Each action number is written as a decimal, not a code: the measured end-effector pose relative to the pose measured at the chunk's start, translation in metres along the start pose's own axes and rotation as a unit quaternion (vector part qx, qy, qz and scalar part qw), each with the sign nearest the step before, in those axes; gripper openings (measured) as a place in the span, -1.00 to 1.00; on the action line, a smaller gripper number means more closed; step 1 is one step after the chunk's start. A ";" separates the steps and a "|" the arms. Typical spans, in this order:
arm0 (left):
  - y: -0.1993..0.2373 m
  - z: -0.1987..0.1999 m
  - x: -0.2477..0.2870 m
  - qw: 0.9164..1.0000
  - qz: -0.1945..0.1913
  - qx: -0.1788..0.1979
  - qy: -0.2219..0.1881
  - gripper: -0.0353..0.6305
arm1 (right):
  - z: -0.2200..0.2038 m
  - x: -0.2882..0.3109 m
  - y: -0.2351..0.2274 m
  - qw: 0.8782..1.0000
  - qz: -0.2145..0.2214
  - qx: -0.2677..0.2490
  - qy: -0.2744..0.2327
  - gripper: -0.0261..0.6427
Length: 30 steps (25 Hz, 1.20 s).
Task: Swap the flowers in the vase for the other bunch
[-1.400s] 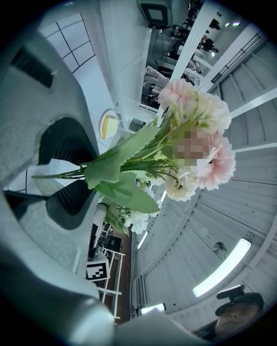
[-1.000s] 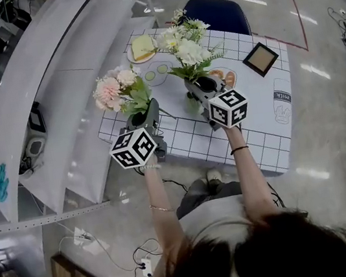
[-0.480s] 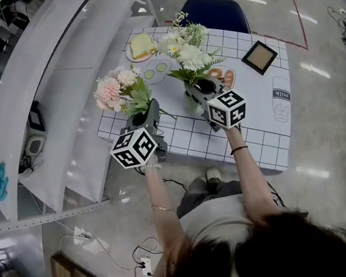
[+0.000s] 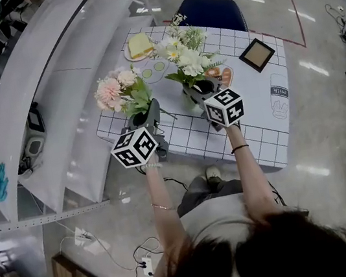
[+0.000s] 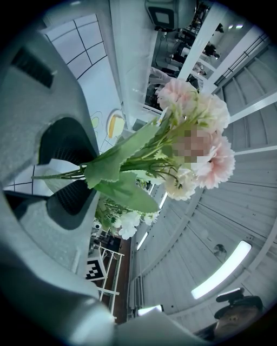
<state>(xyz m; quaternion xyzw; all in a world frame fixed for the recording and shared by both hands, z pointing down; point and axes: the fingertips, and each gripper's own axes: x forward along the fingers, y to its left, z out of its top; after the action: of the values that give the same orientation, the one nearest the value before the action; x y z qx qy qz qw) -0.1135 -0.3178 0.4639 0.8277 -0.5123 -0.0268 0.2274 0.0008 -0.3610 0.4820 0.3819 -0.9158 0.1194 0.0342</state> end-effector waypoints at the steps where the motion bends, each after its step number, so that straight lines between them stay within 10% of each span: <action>1: 0.000 -0.001 0.000 1.000 0.000 -0.001 0.000 -0.66 | -0.001 0.000 -0.001 1.000 -0.002 0.002 0.004 -0.73; 30: -0.002 -0.007 -0.010 1.000 -0.009 -0.011 0.000 -0.66 | -0.016 -0.004 0.012 0.999 -0.020 0.011 0.046 -0.32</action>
<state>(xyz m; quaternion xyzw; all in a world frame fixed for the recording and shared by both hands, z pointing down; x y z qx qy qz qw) -0.1145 -0.3063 0.4674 0.8300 -0.5042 -0.0345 0.2361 -0.0048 -0.3460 0.4945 0.3950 -0.9040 0.1458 0.0743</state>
